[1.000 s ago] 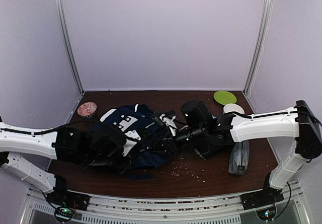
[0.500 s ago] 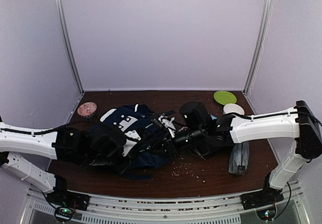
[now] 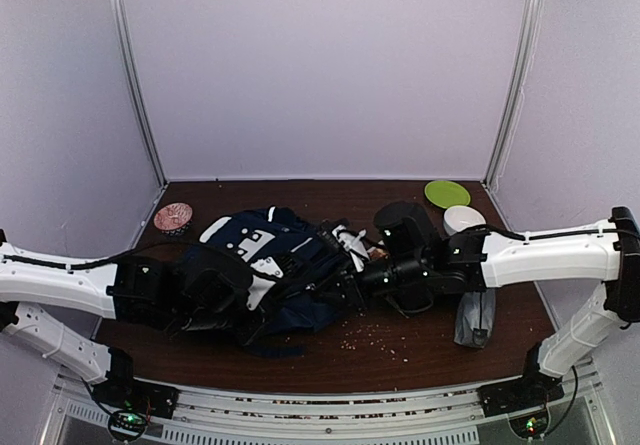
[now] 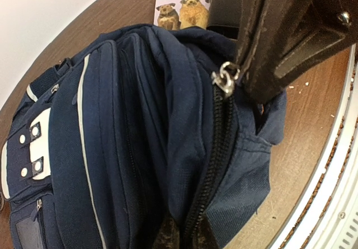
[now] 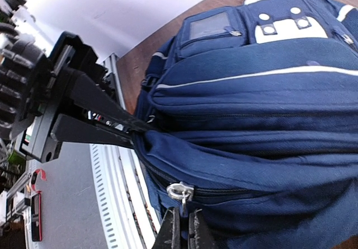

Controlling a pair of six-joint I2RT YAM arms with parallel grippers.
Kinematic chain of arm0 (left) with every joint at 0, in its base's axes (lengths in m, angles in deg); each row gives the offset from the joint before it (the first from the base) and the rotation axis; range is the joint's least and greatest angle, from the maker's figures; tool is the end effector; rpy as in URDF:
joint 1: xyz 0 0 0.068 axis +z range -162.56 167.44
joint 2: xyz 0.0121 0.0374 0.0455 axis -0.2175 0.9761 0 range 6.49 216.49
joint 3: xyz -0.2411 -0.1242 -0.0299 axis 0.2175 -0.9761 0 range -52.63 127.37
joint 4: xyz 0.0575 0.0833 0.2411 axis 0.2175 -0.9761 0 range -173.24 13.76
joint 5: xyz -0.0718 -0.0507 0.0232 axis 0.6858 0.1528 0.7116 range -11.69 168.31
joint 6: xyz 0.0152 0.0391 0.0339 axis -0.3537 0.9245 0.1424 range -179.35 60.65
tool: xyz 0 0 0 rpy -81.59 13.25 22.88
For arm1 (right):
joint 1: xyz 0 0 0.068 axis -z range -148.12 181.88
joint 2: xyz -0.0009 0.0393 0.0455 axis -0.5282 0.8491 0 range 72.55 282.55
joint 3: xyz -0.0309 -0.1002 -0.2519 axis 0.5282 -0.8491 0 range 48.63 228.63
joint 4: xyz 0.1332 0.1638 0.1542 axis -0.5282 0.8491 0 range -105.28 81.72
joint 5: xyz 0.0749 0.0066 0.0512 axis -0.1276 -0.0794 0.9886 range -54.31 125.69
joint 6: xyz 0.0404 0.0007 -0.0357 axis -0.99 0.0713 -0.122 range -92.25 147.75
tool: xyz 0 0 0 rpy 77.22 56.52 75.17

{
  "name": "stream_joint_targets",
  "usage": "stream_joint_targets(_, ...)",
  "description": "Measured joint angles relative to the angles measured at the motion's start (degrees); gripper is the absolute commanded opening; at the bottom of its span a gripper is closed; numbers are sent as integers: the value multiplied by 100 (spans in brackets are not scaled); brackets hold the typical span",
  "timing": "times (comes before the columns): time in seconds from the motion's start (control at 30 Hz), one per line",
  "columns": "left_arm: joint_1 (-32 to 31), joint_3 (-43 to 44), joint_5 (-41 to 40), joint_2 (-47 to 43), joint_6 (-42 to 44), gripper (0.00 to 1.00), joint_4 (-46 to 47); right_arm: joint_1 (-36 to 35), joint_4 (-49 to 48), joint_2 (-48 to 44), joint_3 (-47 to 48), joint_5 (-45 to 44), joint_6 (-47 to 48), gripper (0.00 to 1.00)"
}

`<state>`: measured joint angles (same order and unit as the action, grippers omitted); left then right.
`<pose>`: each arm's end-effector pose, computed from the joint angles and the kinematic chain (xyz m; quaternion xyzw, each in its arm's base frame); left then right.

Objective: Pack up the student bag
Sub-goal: Unzip the student bag at the center of the board.

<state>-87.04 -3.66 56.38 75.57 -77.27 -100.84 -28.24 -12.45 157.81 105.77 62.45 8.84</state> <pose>0.0804 -0.2396 0.2569 0.3648 0.8326 -0.1513 0.3884 0.1522 0.2969 0.2597 -0.4047 0.7522 0.4604 0.2417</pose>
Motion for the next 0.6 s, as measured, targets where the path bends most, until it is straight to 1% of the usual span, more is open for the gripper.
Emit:
stream_joint_targets(0.13, -13, -35, 0, 72, -2, 0, 103, 107, 0, -177, -227, -428, -262, 0)
stream_joint_targets(0.37, -15, -87, -22, 90, -4, 0, 236, 527, -4, -302, -546, -1108, -1016, 0)
stream_joint_targets(0.47, -22, -96, -50, 118, -9, 0, 321, 656, 0, -297, -570, -1390, -1298, 0)
stream_joint_targets(0.6, -33, -173, -122, 249, -44, 0, 544, 667, 258, -223, -407, -1731, -1305, 0)
